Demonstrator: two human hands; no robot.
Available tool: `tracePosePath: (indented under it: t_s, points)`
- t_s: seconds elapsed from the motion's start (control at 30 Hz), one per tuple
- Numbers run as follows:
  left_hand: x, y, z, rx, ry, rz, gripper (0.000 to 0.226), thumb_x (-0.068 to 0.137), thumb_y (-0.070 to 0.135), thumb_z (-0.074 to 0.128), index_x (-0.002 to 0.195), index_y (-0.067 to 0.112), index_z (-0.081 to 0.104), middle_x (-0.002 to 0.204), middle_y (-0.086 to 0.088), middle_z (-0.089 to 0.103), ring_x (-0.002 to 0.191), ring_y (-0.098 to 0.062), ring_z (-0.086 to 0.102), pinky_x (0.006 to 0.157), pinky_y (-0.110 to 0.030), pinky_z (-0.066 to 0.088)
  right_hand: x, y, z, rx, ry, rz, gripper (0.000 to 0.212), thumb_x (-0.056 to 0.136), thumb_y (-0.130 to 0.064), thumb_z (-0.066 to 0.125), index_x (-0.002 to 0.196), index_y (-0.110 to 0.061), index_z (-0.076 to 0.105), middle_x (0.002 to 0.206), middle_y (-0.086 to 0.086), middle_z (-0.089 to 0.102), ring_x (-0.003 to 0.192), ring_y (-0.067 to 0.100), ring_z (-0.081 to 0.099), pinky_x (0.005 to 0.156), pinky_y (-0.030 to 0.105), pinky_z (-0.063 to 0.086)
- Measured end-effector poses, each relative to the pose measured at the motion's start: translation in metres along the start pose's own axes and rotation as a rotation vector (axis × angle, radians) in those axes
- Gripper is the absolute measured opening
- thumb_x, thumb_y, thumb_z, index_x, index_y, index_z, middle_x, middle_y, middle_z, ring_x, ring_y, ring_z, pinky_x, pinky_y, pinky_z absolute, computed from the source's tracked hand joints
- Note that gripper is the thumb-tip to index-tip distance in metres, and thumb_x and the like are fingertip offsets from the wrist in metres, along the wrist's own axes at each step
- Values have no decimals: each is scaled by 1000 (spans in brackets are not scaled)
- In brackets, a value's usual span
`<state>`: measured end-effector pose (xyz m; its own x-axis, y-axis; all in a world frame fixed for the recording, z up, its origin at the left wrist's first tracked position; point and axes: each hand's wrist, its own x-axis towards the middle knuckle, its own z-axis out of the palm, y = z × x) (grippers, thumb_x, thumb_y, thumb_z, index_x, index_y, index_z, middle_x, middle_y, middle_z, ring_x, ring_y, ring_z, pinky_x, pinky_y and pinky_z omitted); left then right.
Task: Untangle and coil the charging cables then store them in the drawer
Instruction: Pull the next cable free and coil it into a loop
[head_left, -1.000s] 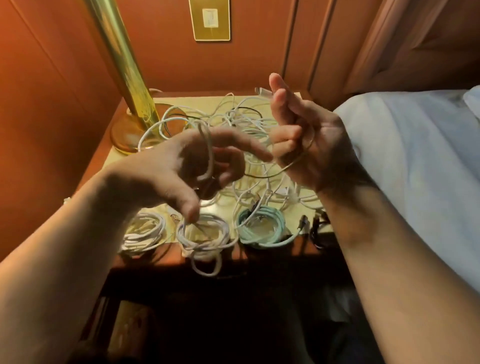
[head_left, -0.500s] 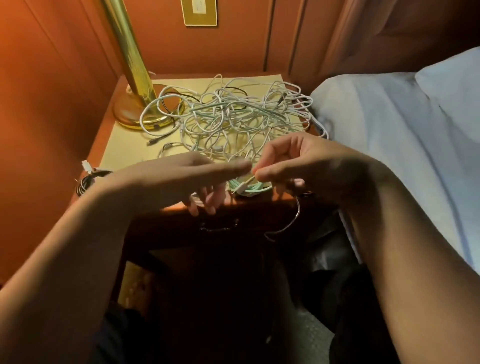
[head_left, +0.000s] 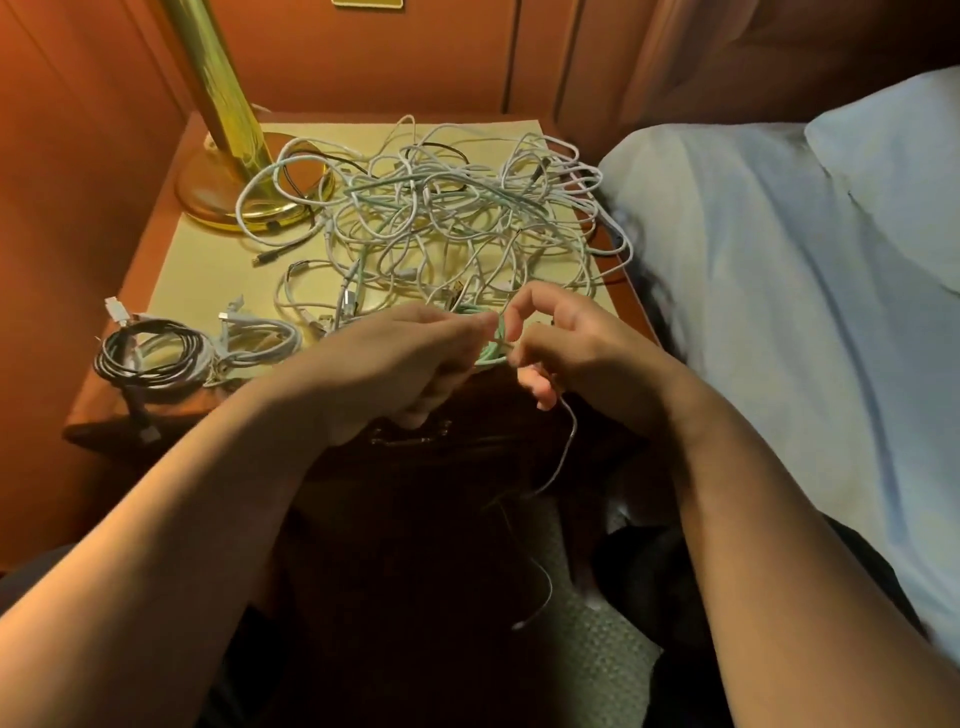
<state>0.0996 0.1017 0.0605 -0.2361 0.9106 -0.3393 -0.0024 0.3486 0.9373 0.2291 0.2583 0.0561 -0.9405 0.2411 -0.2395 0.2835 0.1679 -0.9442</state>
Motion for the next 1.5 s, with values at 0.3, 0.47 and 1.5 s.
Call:
tracePosePath:
  t_s: [0.3, 0.47, 1.5]
  points:
    - [27, -8, -11, -319, -169, 34, 33, 103, 25, 44, 78, 9, 59, 70, -5, 45, 65, -20, 50, 71, -38, 50, 16, 11, -7, 364, 186, -289, 17, 100, -2, 55, 107, -14, 45, 72, -2, 50, 59, 10, 44, 50, 25, 36]
    - [39, -5, 5, -666, -329, -56, 40, 101, 40, 36, 68, 22, 25, 64, 3, 16, 56, -14, 11, 54, -32, 10, 28, 10, -11, 296, 269, -303, 11, 105, -7, 56, 109, -16, 50, 72, -1, 54, 58, 14, 39, 51, 33, 28]
    - [37, -6, -29, -597, 145, 504, 48, 112, 26, 22, 130, 0, 59, 120, -11, 72, 124, -28, 63, 107, -38, 49, -8, -8, 8, -507, 222, -384, 44, 101, -32, 52, 58, -25, 47, 53, -4, 44, 53, 18, 47, 52, 43, 39]
